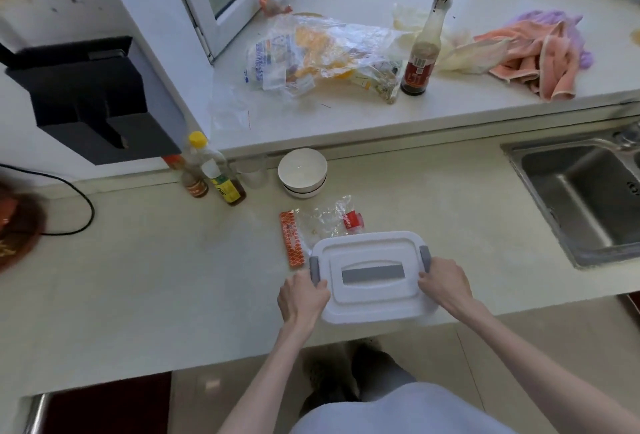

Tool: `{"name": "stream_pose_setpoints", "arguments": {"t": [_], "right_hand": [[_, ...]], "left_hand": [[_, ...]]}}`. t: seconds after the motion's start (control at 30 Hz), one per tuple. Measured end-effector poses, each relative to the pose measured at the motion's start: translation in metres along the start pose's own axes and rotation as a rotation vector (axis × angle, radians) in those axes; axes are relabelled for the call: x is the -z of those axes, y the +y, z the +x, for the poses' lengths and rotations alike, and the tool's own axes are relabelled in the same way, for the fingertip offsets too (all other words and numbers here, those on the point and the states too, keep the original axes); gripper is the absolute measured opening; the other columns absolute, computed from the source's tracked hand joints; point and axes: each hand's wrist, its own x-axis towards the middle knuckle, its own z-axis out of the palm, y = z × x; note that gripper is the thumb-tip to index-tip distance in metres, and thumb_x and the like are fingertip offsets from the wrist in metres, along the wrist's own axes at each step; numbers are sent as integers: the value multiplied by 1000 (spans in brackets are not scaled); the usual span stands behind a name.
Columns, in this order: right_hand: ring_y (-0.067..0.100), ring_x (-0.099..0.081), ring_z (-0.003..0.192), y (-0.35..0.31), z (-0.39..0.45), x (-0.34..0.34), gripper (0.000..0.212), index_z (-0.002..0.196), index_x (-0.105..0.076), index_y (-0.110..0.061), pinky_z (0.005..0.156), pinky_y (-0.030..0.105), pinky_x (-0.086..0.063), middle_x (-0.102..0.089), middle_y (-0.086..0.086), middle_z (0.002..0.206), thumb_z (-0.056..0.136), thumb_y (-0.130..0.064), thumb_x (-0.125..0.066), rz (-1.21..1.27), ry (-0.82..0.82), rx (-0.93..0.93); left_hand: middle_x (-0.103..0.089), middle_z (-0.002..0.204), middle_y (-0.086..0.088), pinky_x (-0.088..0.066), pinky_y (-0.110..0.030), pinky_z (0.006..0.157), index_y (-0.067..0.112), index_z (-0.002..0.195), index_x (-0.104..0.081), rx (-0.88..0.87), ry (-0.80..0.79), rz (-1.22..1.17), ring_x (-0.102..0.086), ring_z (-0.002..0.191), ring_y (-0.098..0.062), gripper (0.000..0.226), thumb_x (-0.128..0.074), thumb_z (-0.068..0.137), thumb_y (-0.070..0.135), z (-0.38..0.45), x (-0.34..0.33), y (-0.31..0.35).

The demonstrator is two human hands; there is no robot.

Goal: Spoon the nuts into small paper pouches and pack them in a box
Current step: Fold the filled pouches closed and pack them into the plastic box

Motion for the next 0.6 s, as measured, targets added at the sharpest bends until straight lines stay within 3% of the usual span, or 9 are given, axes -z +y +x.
{"name": "stream_pose_setpoints", "arguments": {"t": [0.03,0.1,0.17,0.3,0.5,0.6], "right_hand": [[27,-51,65,0,3,1,8,78,-50,-7,48,30,-33,-57,9,75,83,-13,-50,32,-32,18],[29,-51,74,-2,7,3,13,96,-44,-6,56,34,-34,-53,10,87,87,-14,-47,98,-112,27],[30,-50,78,-7,12,6,16,100,-40,-7,56,33,-32,-50,9,91,89,-16,-46,154,-163,44],[27,-52,76,-34,23,18,15,97,-46,-7,52,29,-30,-55,7,88,91,-21,-48,201,-176,175],[21,-52,72,-109,17,20,15,99,-50,-10,52,28,-34,-57,6,88,92,-22,-52,225,-280,457],[19,-53,71,-147,1,10,15,94,-53,-10,51,24,-34,-57,3,81,91,-24,-56,193,-374,605]], "left_hand": [[-65,76,4,-44,-25,53,21,94,-66,23,-39,-62,-58,63,-12,15,-60,91,35,0,-4,-3],[-66,83,0,-55,-33,66,17,102,-64,75,-106,-203,-63,74,-17,24,-52,96,38,-5,-13,-8],[-65,88,-1,-54,-35,73,15,107,-63,111,-89,-277,-63,80,-18,30,-48,99,39,-11,-19,-13],[-62,84,-3,-51,-35,67,14,97,-61,226,14,-398,-59,74,-14,31,-45,100,40,-20,-8,-25],[-66,84,-11,-42,-31,60,20,87,-58,359,222,-551,-63,76,-27,27,-45,100,39,-56,32,-65],[-67,86,0,-43,-18,56,28,94,-58,443,308,-661,-66,77,-9,15,-47,101,37,-91,40,-94]]}}
